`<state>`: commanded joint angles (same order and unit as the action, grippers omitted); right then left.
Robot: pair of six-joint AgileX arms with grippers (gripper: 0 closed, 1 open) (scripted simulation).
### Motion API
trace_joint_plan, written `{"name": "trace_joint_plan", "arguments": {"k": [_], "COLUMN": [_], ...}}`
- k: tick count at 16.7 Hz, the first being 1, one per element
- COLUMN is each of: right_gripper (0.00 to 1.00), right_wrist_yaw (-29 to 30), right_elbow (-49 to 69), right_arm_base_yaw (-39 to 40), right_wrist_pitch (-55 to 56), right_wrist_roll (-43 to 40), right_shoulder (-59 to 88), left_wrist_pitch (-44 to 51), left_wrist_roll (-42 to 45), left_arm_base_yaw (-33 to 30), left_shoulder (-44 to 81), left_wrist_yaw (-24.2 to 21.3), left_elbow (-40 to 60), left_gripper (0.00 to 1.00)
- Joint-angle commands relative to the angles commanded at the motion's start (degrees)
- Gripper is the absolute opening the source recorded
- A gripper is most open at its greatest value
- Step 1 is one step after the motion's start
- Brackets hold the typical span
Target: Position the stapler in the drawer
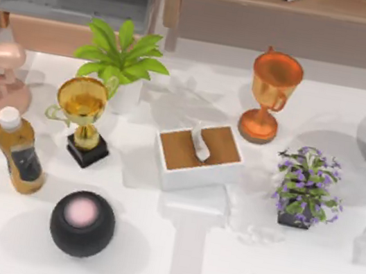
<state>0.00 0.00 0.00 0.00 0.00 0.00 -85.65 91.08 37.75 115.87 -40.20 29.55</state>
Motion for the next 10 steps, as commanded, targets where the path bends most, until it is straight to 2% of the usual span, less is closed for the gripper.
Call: {"name": "trace_joint_plan", "arguments": {"k": [3,10], "right_gripper": [1.00,1.00], "right_wrist_yaw": [0.0,0.0], "right_elbow": [0.0,0.0], "right_arm_base_yaw": [0.0,0.0], "right_wrist_pitch": [0.0,0.0], "right_wrist_roll": [0.0,0.0], "right_shoulder": [0.0,0.0], "left_wrist_pitch": [0.0,0.0], "left_wrist_roll": [0.0,0.0], "left_arm_base_yaw": [0.0,0.0], "left_shoulder": [0.0,0.0], "left_wrist_yaw": [0.0,0.0], "left_elbow": [0.0,0.0], "left_gripper": [1.00,0.47]}}
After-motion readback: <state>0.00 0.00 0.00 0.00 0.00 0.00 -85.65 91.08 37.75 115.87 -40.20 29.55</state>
